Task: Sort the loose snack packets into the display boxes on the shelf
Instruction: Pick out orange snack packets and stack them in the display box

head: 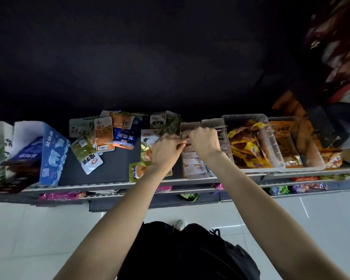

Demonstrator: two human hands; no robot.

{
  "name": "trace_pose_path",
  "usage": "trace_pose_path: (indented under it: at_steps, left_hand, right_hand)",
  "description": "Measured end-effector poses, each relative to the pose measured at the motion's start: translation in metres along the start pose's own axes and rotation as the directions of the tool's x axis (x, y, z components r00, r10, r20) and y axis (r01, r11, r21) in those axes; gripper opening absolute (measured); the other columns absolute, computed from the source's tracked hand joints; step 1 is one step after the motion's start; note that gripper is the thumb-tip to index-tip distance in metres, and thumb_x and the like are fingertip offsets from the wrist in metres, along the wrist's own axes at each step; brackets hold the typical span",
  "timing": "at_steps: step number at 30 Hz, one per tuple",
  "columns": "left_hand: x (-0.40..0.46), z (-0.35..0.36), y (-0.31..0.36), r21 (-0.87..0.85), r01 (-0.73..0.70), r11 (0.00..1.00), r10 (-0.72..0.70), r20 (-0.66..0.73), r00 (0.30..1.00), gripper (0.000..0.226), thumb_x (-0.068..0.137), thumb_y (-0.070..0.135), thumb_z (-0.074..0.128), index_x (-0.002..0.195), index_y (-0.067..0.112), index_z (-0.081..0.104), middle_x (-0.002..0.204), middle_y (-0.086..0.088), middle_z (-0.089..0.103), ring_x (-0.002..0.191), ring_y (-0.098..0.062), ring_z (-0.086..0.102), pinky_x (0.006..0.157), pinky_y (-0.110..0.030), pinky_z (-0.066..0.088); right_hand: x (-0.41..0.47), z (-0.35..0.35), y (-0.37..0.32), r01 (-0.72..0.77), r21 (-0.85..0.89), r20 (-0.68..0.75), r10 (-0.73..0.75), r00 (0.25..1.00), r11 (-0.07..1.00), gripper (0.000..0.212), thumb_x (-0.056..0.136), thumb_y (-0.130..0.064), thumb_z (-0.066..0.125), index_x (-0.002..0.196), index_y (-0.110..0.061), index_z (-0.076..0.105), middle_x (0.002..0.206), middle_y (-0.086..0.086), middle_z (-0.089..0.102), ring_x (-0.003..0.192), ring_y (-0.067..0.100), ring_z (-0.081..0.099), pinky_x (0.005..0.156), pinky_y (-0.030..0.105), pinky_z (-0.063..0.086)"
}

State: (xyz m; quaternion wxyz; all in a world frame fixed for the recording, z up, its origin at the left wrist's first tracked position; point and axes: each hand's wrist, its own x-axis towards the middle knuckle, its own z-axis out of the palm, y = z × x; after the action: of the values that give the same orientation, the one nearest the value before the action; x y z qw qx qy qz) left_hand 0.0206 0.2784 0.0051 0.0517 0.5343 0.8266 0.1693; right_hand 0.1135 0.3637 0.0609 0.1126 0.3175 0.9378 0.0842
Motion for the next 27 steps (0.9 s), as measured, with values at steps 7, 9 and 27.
trace_pose_path:
  at_steps: [7,9,27]
  left_hand:
    - [-0.018,-0.008,-0.002,-0.227,0.057,0.972,-0.041,0.073,0.996,0.033,0.092,0.034,0.055,0.124,0.026,0.059,0.124,0.004,0.061,0.117,-0.016,0.051,0.092,-0.029,0.042]
    - [-0.034,-0.019,-0.014,-0.353,0.118,0.928,-0.113,0.033,0.993,0.033,0.091,0.033,0.057,0.123,0.025,0.059,0.121,0.004,0.063,0.108,-0.017,0.056,0.091,-0.033,0.047]
    - [-0.116,-0.031,-0.257,0.032,0.443,0.896,-0.443,0.149,0.884,0.05,0.091,0.029,0.049,0.138,0.021,0.037,0.141,-0.001,0.043,0.128,-0.022,0.039,0.101,-0.038,0.034]
  right_hand:
    - [-0.012,-0.005,-0.004,-0.037,0.056,0.017,0.036,0.999,0.998,0.025,0.093,-0.004,0.046,0.111,-0.011,0.062,0.102,0.008,0.066,0.095,0.024,0.065,0.068,0.03,0.049]
    - [-0.025,-0.013,-0.01,-0.032,0.13,-0.223,0.061,0.973,0.991,0.03,0.077,0.003,0.063,0.104,-0.008,0.066,0.091,0.013,0.067,0.084,0.03,0.066,0.057,0.033,0.052]
    - [0.08,0.026,-0.246,0.327,0.577,-0.128,-0.313,0.941,0.748,0.035,0.092,-0.004,0.046,0.121,-0.015,0.062,0.129,0.006,0.056,0.114,0.025,0.057,0.092,0.035,0.049]
